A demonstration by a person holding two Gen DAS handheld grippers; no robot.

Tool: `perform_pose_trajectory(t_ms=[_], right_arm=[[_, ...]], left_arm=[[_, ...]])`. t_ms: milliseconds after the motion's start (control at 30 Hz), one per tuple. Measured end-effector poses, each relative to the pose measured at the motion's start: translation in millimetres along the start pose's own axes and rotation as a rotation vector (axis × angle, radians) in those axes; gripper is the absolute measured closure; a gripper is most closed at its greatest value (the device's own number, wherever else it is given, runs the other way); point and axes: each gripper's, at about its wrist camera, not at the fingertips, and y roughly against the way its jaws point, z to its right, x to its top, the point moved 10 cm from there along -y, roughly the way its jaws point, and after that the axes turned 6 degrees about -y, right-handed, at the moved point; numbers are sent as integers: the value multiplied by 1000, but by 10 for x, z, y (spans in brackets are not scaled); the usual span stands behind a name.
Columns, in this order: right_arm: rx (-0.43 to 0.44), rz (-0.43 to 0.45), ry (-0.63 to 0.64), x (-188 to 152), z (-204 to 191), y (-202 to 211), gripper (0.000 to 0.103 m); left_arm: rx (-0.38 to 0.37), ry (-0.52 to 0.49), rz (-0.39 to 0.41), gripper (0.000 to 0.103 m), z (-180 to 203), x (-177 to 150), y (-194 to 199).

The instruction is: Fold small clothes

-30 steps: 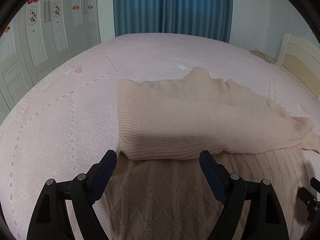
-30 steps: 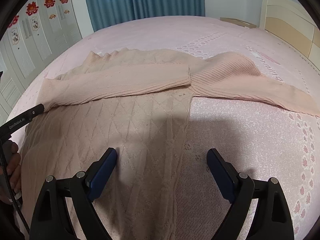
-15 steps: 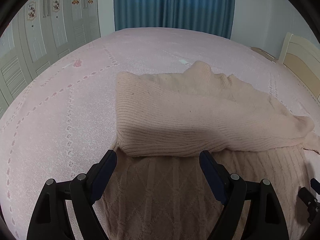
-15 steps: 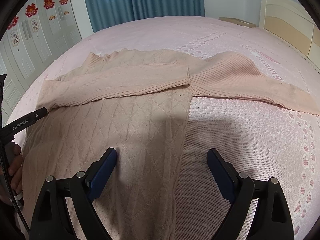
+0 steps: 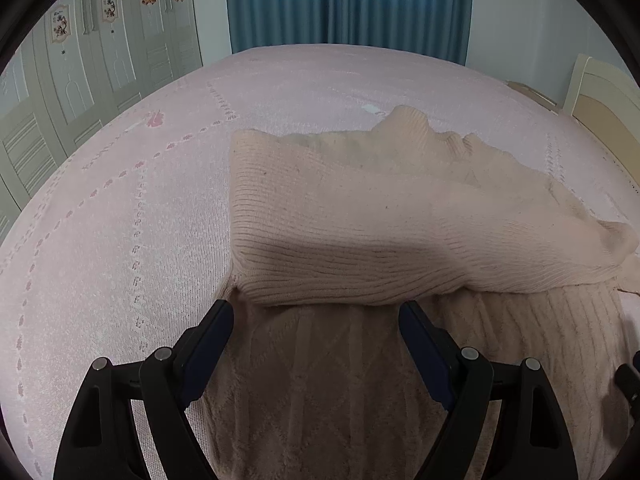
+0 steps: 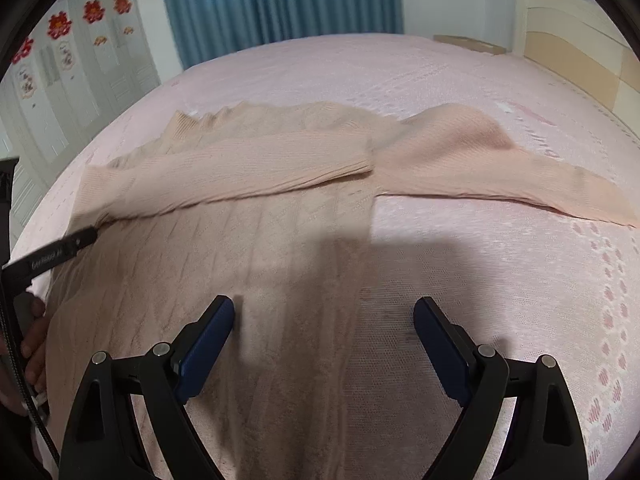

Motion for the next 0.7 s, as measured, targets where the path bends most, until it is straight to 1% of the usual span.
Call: perform_pose_trajectory(t_ms=[100, 200, 267, 367, 433, 467, 533, 600, 667, 700], right_arm=[[3, -5, -55, 25, 88, -8, 13], [11, -11, -134, 120, 267, 12, 15], [-49, 12, -200, 268, 555, 82, 17], [-88, 82, -272, 557, 1070, 276, 18], [-118, 124, -293, 709, 1420, 398, 20], [-137, 141, -305, 776, 1656, 443, 25], [-167, 145, -323, 824, 1997, 473, 30], [-182, 130, -352, 824, 2362, 438, 39], [-194, 112, -394, 798, 2663, 383, 42], [-192, 106, -419, 787, 2769, 358, 43]], left_arm=[[3, 14, -4, 19, -24, -16, -7], [-12, 33, -10, 19, -47, -29, -24], [-15, 35, -15, 19, -45, -33, -38], [-13, 32, -18, 19, -39, -41, -47], [-13, 33, -18, 19, -39, -45, -46], [-13, 33, -18, 19, -39, -45, -45], [-11, 31, -18, 19, -40, -49, -41], [-6, 28, -20, 18, -33, -49, -48], [-4, 26, -22, 18, -30, -47, -58], [-3, 26, -23, 18, -33, -47, -62]])
